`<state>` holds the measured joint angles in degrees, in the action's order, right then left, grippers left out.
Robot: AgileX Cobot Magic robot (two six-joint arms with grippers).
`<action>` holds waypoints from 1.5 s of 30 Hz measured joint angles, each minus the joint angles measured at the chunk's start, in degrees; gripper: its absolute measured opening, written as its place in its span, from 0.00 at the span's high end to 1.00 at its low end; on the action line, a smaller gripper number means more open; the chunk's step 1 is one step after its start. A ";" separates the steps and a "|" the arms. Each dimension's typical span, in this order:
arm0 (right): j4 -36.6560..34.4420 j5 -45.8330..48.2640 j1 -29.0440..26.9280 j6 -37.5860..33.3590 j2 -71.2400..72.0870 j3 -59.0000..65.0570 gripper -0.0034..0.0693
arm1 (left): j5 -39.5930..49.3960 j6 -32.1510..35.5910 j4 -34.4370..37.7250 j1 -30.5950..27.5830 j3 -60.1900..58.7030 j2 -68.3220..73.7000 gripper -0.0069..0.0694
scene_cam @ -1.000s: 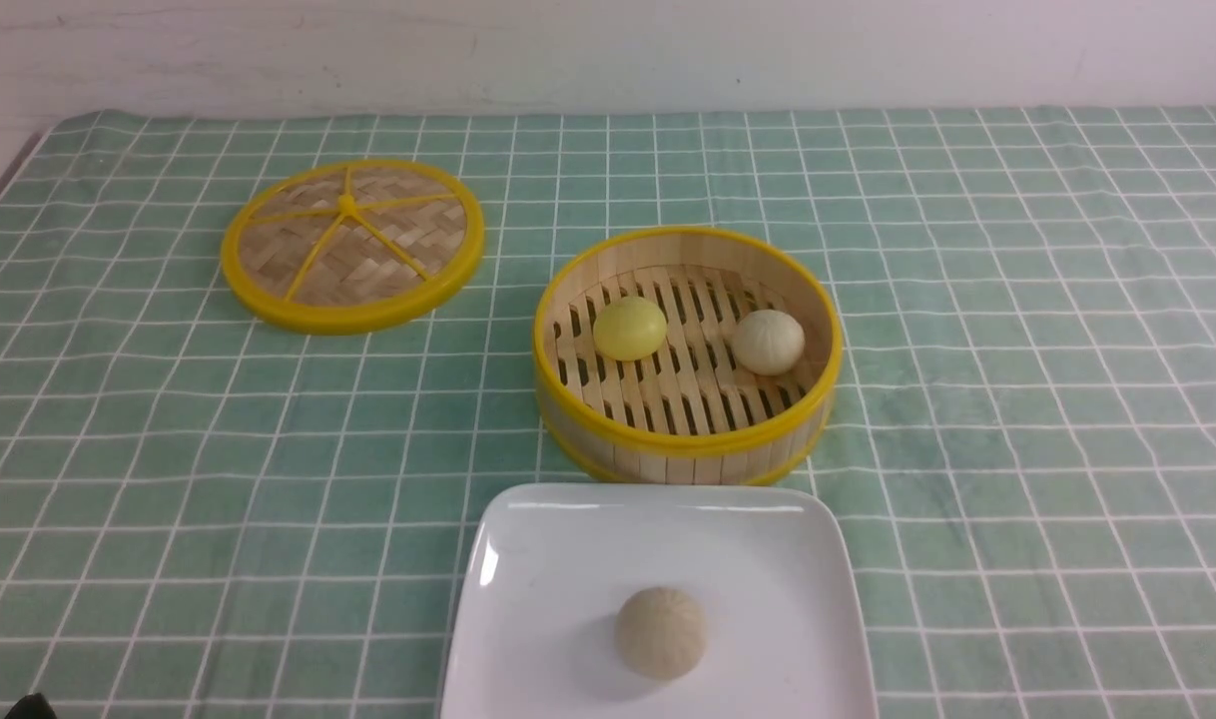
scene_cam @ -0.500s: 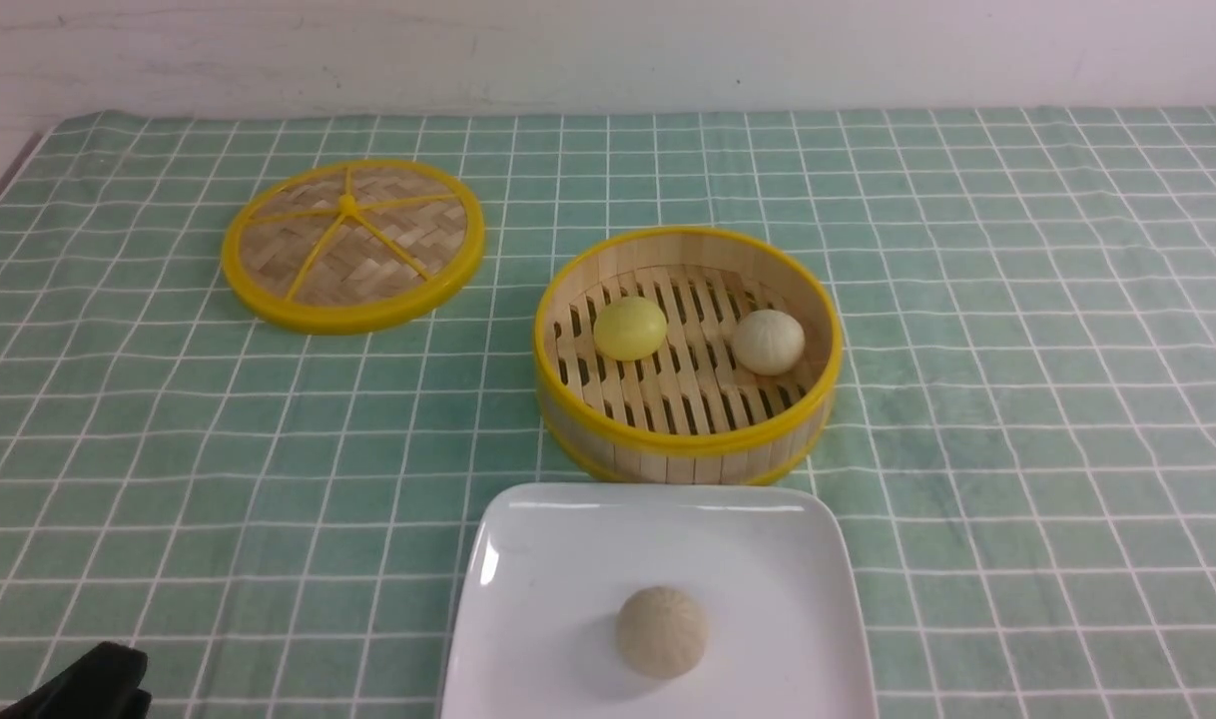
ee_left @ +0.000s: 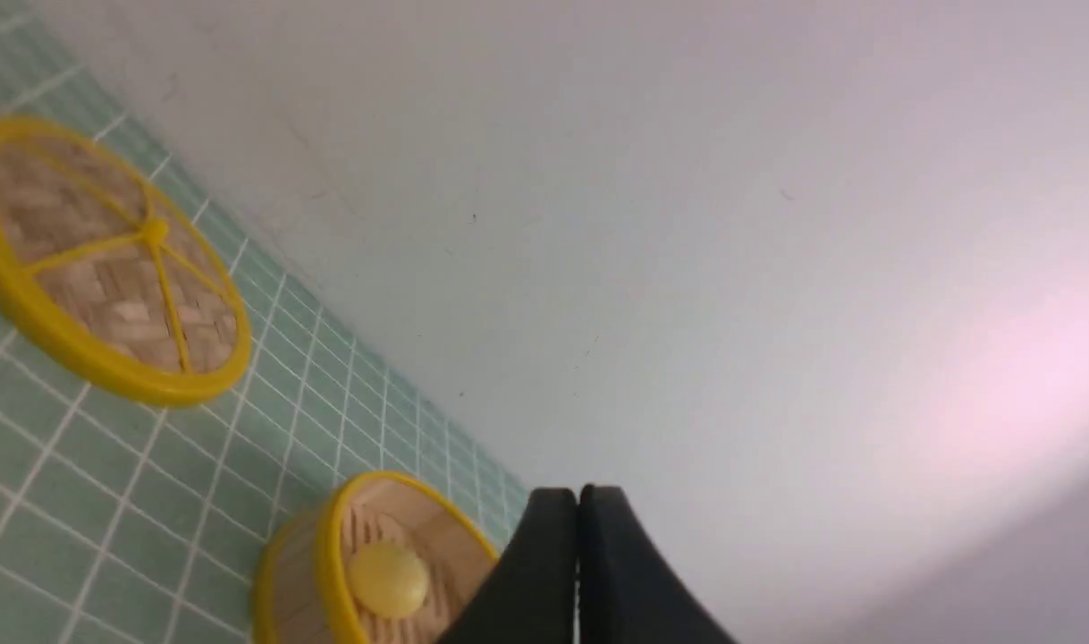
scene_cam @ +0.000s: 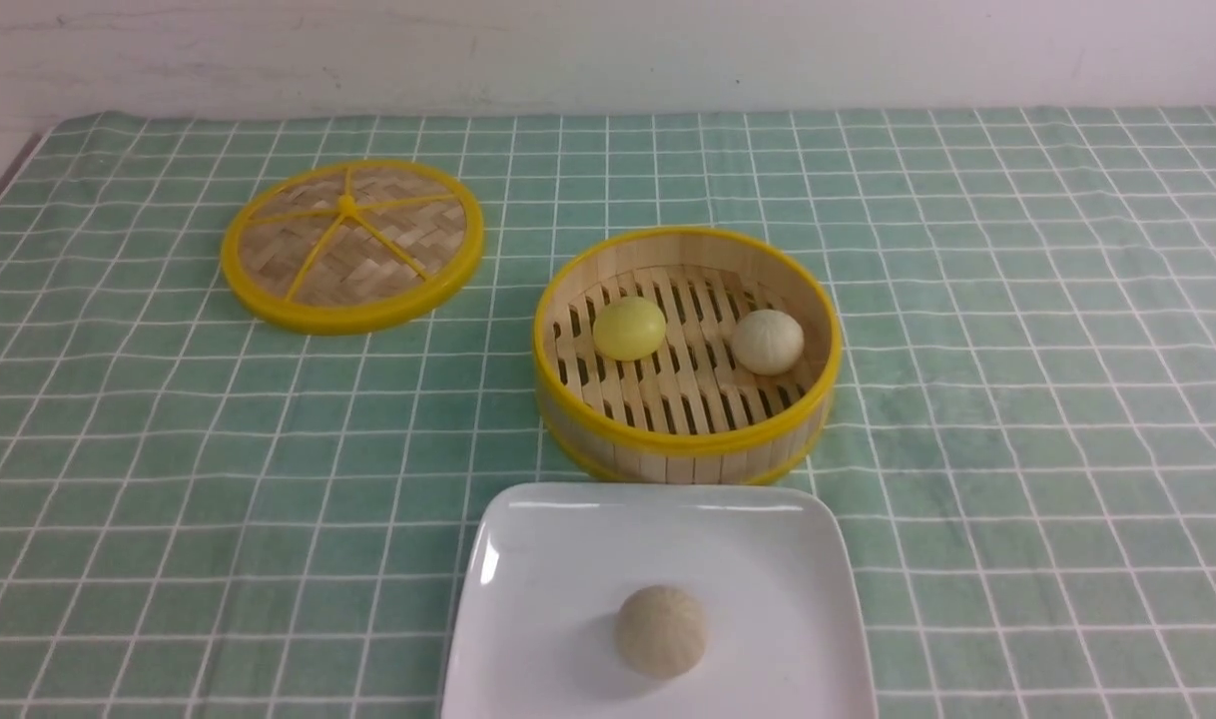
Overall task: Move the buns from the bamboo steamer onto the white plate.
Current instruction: 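Reach toward a bun in the bamboo steamer with the right gripper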
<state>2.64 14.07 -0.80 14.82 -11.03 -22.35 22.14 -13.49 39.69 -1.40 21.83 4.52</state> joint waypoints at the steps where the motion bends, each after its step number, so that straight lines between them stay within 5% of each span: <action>1: 1.24 2.73 0.00 -0.66 -2.57 -2.57 0.97 | 2.67 1.40 -0.70 0.00 1.83 2.99 0.90; 6: 2.08 25.96 0.00 -1.36 -20.44 -10.91 0.96 | 22.25 3.65 -5.53 0.00 6.12 21.45 0.91; 10: -5.99 37.83 0.00 -3.79 -34.71 -14.71 0.95 | 33.08 9.69 -7.72 0.00 7.62 35.93 0.91; 16: -31.76 38.36 1.77 -26.77 -48.13 -16.67 0.94 | 34.25 18.72 -5.84 0.00 9.20 46.32 0.91; 18: -45.64 38.21 5.86 -40.80 -53.57 -18.62 0.91 | 33.44 20.95 -4.47 0.00 9.33 47.54 0.91; 22: -51.93 37.35 12.70 -46.54 -61.11 -26.21 0.84 | 32.01 22.20 -3.61 0.00 9.33 47.52 0.91; 29: -39.54 28.21 22.15 -38.54 -77.77 -44.11 0.69 | 31.45 22.38 -3.54 0.00 9.33 47.52 0.90; 35: -25.81 24.70 24.51 -31.58 -90.72 -57.88 0.55 | 29.64 22.38 -4.44 0.00 9.33 47.52 0.89; 45: -12.18 15.42 24.51 -23.79 -106.93 -66.60 0.53 | 27.11 22.38 -6.01 0.00 9.33 47.52 0.87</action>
<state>-9.54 29.49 23.70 -8.96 -117.96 -88.95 49.25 8.89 33.69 -1.40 31.15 52.04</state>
